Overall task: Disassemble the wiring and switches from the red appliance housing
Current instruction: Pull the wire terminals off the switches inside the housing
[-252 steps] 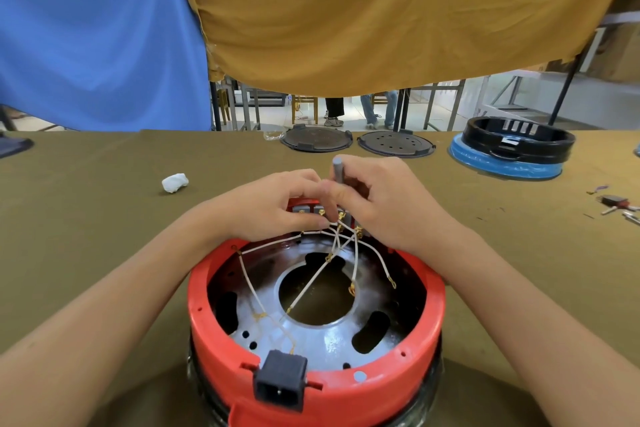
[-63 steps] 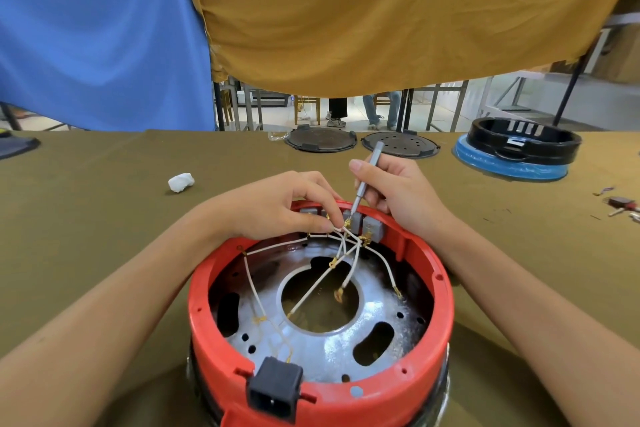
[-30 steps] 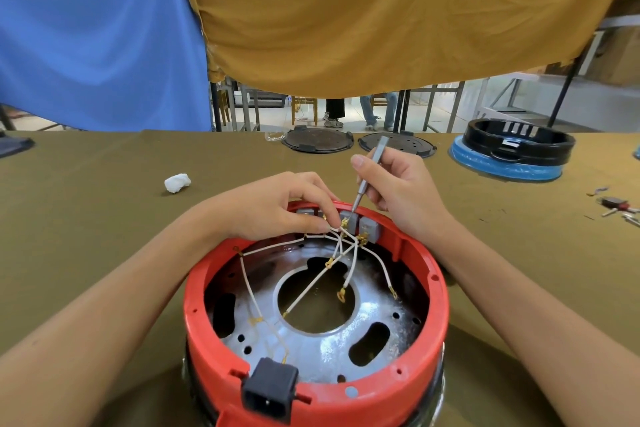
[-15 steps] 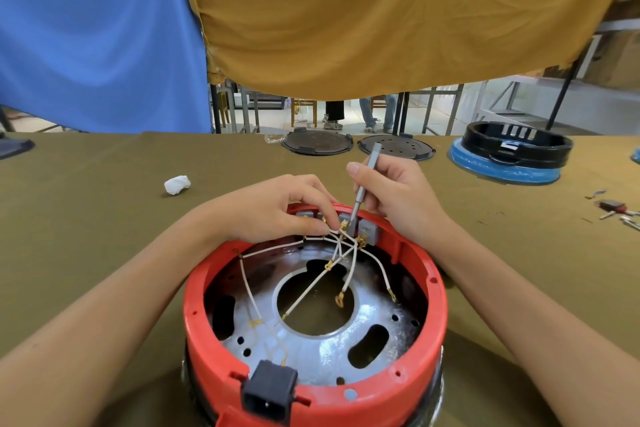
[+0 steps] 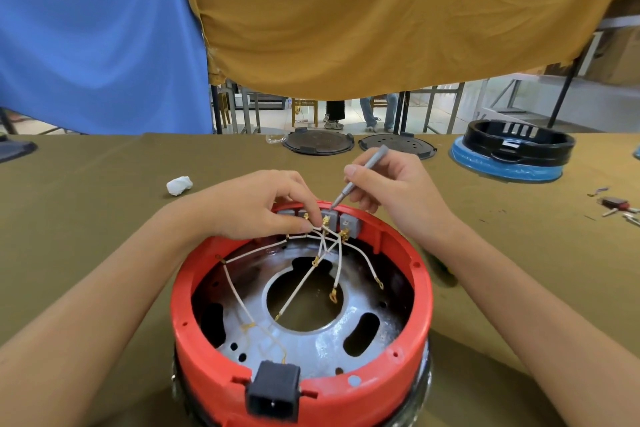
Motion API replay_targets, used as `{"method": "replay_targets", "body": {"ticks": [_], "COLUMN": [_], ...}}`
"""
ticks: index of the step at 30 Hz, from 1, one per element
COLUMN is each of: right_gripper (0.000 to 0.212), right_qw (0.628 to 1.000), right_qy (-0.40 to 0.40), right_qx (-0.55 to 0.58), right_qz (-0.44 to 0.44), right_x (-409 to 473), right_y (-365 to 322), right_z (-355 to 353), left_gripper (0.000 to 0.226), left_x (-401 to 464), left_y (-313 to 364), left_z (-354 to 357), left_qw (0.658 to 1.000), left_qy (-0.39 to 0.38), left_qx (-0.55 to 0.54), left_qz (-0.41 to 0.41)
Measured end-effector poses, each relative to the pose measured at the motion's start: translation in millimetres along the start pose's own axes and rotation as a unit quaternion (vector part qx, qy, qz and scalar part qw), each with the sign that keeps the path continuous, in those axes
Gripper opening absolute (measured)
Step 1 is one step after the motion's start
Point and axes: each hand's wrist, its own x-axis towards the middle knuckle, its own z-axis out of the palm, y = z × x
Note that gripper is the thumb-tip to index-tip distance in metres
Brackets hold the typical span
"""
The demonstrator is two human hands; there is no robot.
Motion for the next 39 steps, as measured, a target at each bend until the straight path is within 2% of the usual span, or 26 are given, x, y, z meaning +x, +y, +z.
{"method": "replay_targets", "body": {"ticks": [5,8,12,29,33,39], "right_gripper": [0.018,0.019,0.018,0.024,0.025,0.022], "right_qw": [0.996,0.994,0.994,0.998,0.998,0.998], "right_qy": [0.018,0.015,0.011,-0.001,-0.014,0.017], "right_qx": [-0.074,-0.088,-0.089,0.048,0.056,0.061], "right_qz": [-0.050,-0.061,-0.065,0.038,0.035,0.009], "right_x": [-5.1,-5.7,-5.9,-1.0,-2.6,-5.2], "right_y": [0.1,-1.7,-1.7,4.9,4.1,3.2], "right_z": [6.6,5.8,6.3,5.3,7.9,9.9], "left_gripper": [0.006,0.018,0.008,0.004,0.006,0.005], "left_x": [1.1,0.6,-1.1,-3.4,-3.9,-2.9], "left_y": [2.7,3.2,2.0,3.0,1.9,1.0], "left_z": [3.7,6.5,6.7,6.6,6.4,6.4], "left_qw": [1.000,1.000,1.000,1.000,0.999,0.999], "left_qy": [0.012,0.023,0.021,0.003,-0.001,0.004], "left_qx": [0.018,0.001,-0.014,-0.029,-0.038,-0.045], "left_qz": [-0.010,-0.009,-0.006,-0.010,-0.010,-0.010]}}
